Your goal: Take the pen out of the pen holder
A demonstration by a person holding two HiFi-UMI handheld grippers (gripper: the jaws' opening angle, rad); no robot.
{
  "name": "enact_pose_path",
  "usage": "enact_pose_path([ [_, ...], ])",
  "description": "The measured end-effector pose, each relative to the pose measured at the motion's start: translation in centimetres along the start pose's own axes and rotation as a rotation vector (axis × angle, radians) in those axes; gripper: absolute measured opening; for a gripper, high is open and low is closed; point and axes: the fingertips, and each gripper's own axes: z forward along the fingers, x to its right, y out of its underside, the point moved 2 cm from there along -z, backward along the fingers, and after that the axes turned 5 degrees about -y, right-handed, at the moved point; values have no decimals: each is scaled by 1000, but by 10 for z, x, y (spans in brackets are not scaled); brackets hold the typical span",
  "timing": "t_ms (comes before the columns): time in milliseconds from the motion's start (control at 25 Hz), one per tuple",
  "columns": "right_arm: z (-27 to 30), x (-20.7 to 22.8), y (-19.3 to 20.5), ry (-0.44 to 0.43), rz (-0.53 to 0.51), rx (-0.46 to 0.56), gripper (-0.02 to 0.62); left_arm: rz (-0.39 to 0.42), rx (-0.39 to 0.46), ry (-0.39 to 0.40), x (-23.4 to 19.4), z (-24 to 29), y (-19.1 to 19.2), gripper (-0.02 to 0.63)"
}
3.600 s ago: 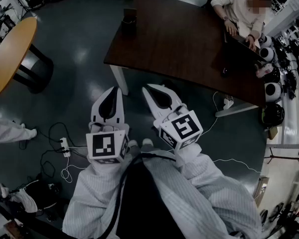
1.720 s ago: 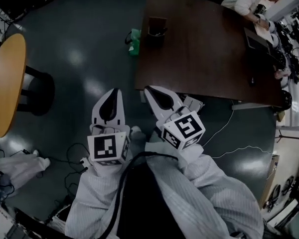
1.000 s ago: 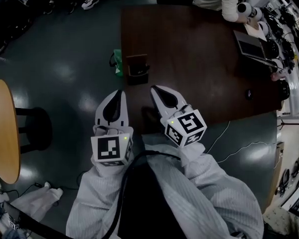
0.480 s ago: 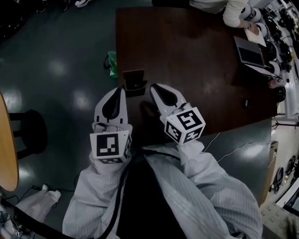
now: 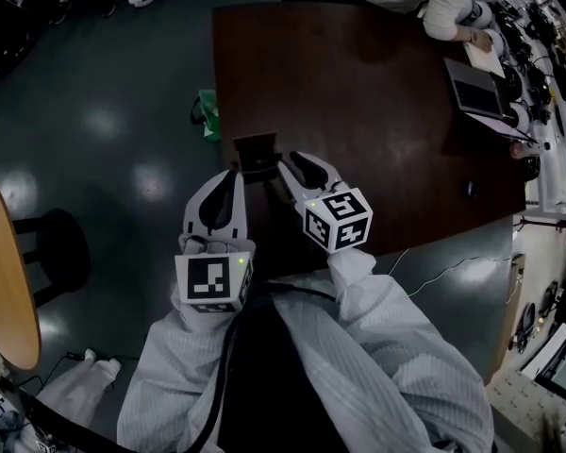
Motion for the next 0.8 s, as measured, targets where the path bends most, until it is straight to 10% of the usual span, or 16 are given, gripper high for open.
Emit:
enact_pose_path([
  [800,39,7,19,41,-34,-81,69,-26,3,-37,-24,-2,9,5],
])
